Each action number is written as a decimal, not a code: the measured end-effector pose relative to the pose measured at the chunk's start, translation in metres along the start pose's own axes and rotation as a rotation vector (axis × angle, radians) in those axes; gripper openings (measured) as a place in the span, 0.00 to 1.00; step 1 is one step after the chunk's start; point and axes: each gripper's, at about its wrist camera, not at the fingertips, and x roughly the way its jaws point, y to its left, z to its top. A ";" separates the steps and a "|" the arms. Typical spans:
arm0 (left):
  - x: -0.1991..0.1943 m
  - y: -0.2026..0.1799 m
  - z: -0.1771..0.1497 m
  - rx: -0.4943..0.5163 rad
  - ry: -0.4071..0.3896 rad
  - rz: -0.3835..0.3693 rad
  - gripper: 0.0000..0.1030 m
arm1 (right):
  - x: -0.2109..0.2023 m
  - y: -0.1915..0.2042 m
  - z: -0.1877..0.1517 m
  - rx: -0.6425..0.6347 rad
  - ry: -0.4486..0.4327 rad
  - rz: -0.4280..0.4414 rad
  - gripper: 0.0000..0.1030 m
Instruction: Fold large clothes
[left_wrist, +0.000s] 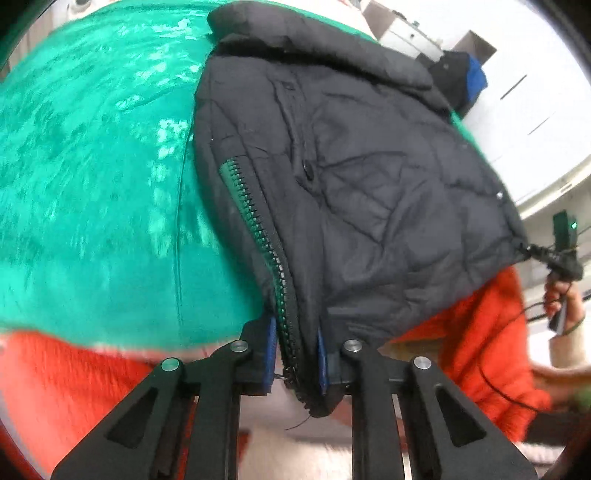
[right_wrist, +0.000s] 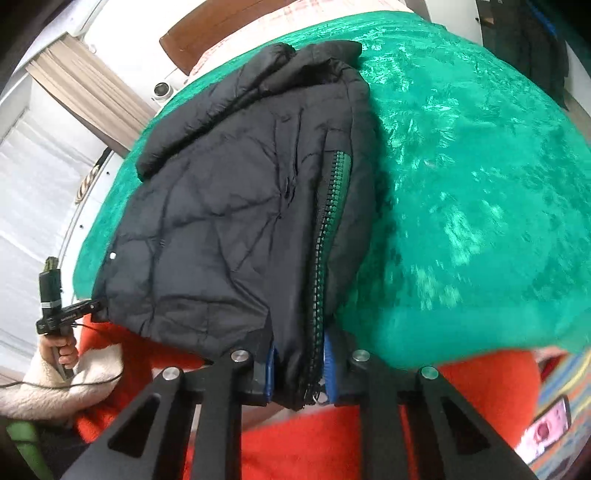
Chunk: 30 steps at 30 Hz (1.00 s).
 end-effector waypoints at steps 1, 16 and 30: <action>-0.006 -0.003 -0.007 -0.005 0.010 -0.013 0.16 | -0.005 0.000 -0.003 -0.003 0.013 0.003 0.19; -0.145 -0.020 0.052 -0.064 -0.181 -0.291 0.14 | -0.116 0.017 0.049 0.157 -0.171 0.454 0.18; 0.007 0.032 0.320 -0.220 -0.107 0.082 0.37 | 0.022 -0.015 0.273 0.318 -0.388 0.208 0.91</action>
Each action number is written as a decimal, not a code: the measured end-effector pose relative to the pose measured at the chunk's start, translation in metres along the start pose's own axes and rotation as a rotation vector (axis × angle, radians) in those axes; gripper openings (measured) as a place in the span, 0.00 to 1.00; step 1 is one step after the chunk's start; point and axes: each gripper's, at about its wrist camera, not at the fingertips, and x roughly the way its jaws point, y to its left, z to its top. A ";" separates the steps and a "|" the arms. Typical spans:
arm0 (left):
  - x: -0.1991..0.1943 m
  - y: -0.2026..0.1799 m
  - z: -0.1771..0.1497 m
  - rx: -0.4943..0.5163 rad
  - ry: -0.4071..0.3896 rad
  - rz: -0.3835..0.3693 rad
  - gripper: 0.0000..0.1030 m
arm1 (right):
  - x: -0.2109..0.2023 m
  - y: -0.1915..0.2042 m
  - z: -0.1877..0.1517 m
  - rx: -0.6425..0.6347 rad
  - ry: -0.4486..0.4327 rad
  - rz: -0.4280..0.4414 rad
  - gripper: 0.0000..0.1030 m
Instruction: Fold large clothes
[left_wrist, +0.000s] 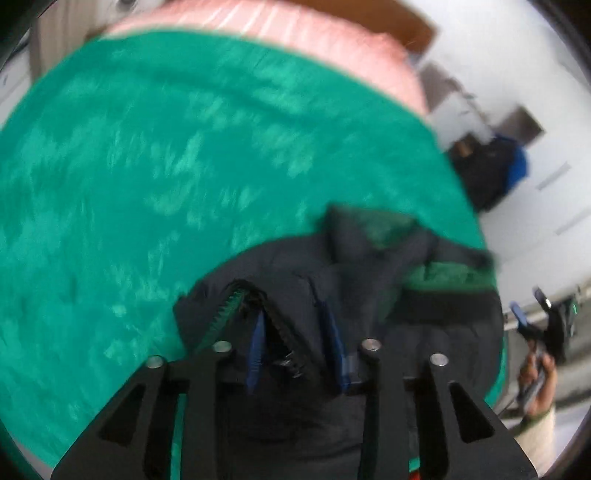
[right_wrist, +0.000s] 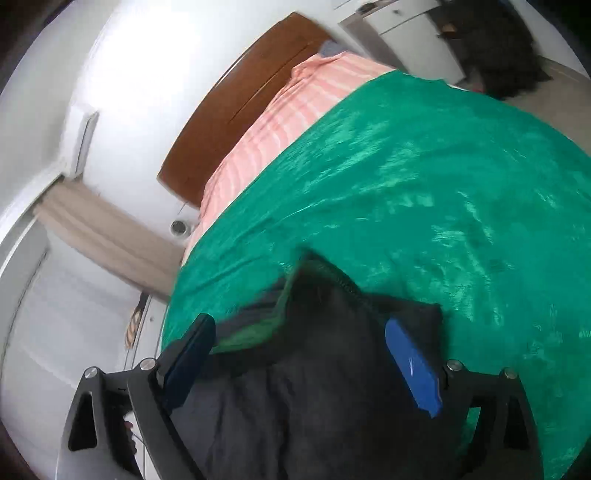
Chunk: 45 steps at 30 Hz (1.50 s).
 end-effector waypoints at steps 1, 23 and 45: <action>0.007 0.004 -0.001 -0.012 0.000 0.014 0.38 | 0.000 -0.001 -0.003 -0.005 0.003 -0.004 0.91; -0.097 0.061 0.019 -0.095 -0.232 -0.013 0.95 | 0.104 0.016 -0.023 -0.425 0.128 -0.475 0.78; 0.072 0.080 -0.003 -0.233 -0.381 -0.004 0.88 | 0.168 0.004 -0.035 -0.317 -0.036 -0.071 0.85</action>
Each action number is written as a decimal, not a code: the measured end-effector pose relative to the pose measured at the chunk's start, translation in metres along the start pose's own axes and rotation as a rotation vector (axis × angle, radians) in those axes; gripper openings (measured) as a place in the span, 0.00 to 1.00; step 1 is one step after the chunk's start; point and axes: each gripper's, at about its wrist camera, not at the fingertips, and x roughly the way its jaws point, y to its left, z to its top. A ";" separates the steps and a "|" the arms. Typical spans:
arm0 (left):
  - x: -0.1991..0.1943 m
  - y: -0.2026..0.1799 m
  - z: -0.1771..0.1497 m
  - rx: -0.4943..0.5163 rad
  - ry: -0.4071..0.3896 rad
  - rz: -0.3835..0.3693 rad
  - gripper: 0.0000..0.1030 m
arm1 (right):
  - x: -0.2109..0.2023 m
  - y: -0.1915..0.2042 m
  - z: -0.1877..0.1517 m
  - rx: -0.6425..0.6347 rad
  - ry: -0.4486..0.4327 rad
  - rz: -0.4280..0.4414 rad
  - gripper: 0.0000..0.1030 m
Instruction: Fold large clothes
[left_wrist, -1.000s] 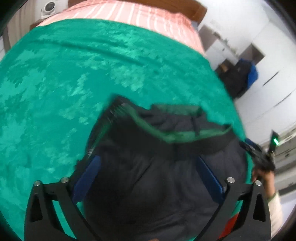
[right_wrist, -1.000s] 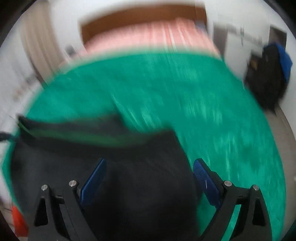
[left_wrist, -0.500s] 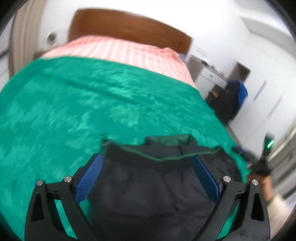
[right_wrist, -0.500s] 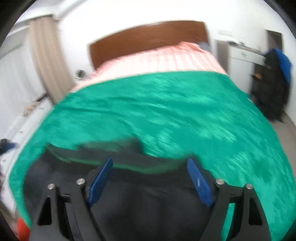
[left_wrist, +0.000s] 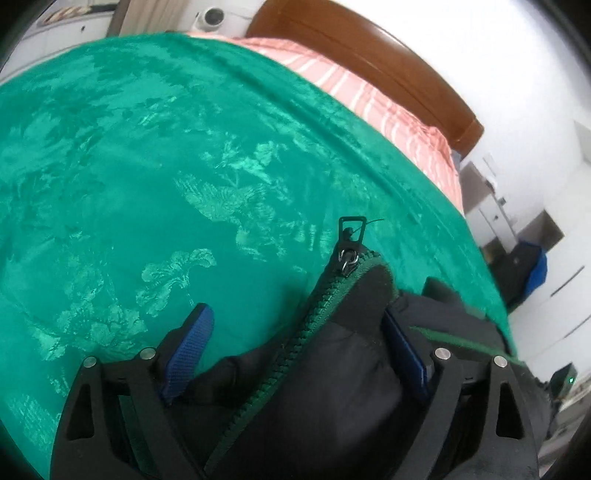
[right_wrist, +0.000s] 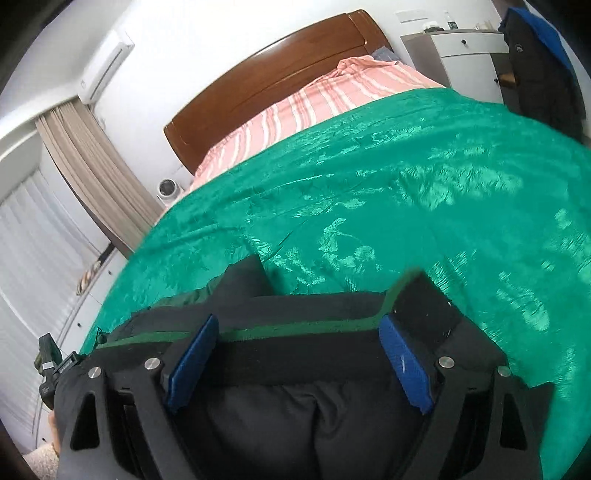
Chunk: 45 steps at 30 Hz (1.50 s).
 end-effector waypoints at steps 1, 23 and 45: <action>0.000 -0.002 -0.001 0.012 -0.003 0.006 0.88 | 0.001 -0.002 -0.002 0.007 -0.007 0.008 0.85; 0.015 -0.017 -0.008 0.084 -0.023 0.083 0.89 | 0.007 -0.022 -0.009 0.090 -0.034 0.097 0.83; 0.022 -0.017 -0.006 0.082 0.012 0.092 0.92 | 0.008 -0.024 -0.010 0.088 -0.030 0.087 0.83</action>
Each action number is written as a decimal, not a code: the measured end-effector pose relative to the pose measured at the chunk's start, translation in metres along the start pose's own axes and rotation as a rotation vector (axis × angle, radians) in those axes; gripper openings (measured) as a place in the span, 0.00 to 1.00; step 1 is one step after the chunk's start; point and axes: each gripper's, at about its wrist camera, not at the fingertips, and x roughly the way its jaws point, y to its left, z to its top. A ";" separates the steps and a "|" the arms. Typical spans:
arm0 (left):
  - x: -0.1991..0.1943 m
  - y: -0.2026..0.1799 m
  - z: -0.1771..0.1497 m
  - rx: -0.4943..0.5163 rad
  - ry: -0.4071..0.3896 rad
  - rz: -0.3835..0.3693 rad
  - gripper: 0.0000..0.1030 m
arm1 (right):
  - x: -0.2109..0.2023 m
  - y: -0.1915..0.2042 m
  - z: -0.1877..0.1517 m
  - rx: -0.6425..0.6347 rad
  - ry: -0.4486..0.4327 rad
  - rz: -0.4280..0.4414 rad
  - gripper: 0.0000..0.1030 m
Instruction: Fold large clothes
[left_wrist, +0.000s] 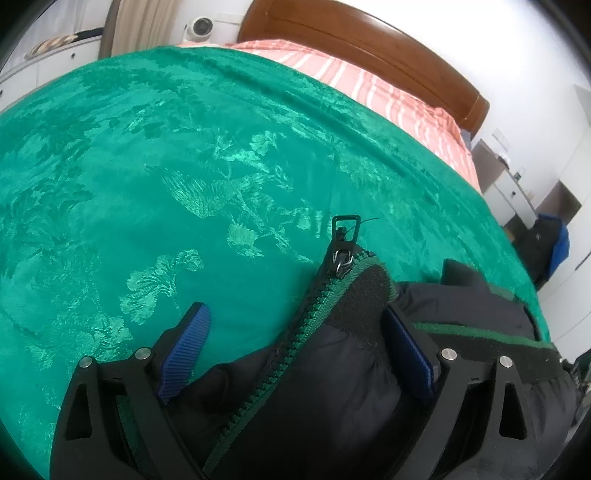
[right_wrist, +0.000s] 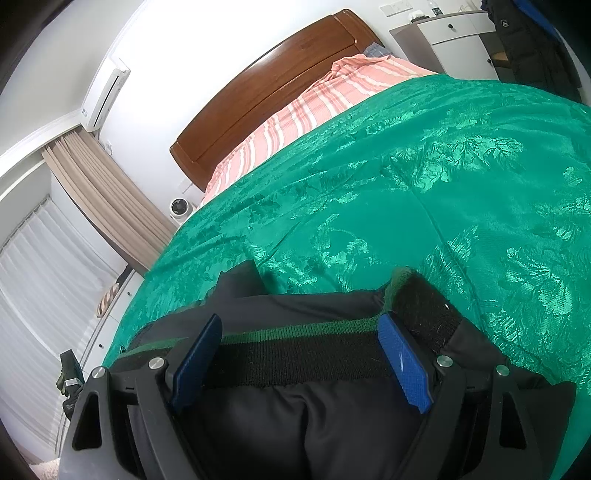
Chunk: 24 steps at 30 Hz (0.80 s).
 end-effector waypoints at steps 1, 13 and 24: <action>0.000 0.000 0.001 0.001 0.002 0.001 0.92 | 0.000 0.000 0.000 0.000 -0.001 0.001 0.83; 0.004 -0.007 0.005 0.023 0.054 0.056 0.96 | 0.005 0.017 0.011 -0.041 0.095 -0.081 0.84; -0.136 -0.123 0.019 0.374 -0.025 -0.178 0.99 | -0.199 0.092 -0.026 -0.315 -0.080 -0.029 0.98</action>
